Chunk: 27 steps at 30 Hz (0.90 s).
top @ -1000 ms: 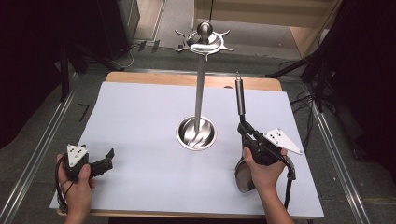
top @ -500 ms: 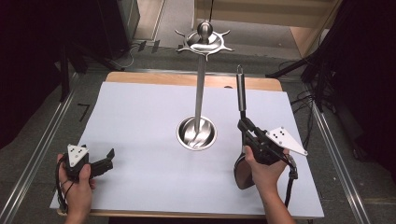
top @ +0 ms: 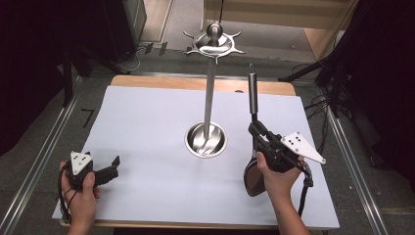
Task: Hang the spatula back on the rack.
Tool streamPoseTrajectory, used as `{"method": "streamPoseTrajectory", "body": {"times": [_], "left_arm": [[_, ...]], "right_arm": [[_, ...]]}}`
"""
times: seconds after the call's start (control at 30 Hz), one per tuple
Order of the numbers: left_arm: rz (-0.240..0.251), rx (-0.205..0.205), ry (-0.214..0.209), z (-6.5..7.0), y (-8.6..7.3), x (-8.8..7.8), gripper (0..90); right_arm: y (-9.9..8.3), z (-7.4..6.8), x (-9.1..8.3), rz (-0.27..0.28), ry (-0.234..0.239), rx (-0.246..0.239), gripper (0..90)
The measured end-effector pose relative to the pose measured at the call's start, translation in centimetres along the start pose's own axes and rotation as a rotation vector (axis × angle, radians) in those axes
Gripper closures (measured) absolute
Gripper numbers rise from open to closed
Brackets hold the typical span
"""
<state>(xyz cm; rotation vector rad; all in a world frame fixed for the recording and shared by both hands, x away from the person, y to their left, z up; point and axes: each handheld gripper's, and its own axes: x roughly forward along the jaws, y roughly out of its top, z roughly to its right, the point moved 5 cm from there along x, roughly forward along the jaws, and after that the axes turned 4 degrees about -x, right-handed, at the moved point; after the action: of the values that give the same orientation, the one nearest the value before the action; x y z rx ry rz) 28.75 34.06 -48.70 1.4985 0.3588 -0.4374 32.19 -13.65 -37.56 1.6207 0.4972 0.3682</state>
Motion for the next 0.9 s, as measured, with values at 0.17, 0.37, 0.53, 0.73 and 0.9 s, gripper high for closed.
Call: {"method": "streamPoseTrajectory", "body": {"times": [0.17, 0.37, 0.53, 0.73, 0.9], "left_arm": [[0.000, 0.003, 0.000, 0.0, 0.0, 0.0, 3.7], [-0.001, 0.003, -0.001, 0.0, 0.0, 0.0, 3.7], [-0.001, 0.003, -0.001, 0.0, 0.0, 0.0, 3.7], [-0.002, 0.004, 0.000, 0.0, 0.0, 0.0, 3.7], [0.000, 0.001, 0.001, 0.0, 0.0, 0.0, 3.7]], "right_arm": [[0.4, -0.3, 0.0, 0.006, 0.011, -0.014, 76.4], [1.0, -0.6, -0.1, 0.025, 0.022, -0.008, 76.4], [1.5, -0.7, -0.3, 0.034, 0.030, -0.007, 76.4], [2.0, -0.8, -0.4, 0.047, 0.037, -0.010, 76.4], [2.3, -1.1, -0.5, 0.055, 0.042, -0.005, 76.4]]}}
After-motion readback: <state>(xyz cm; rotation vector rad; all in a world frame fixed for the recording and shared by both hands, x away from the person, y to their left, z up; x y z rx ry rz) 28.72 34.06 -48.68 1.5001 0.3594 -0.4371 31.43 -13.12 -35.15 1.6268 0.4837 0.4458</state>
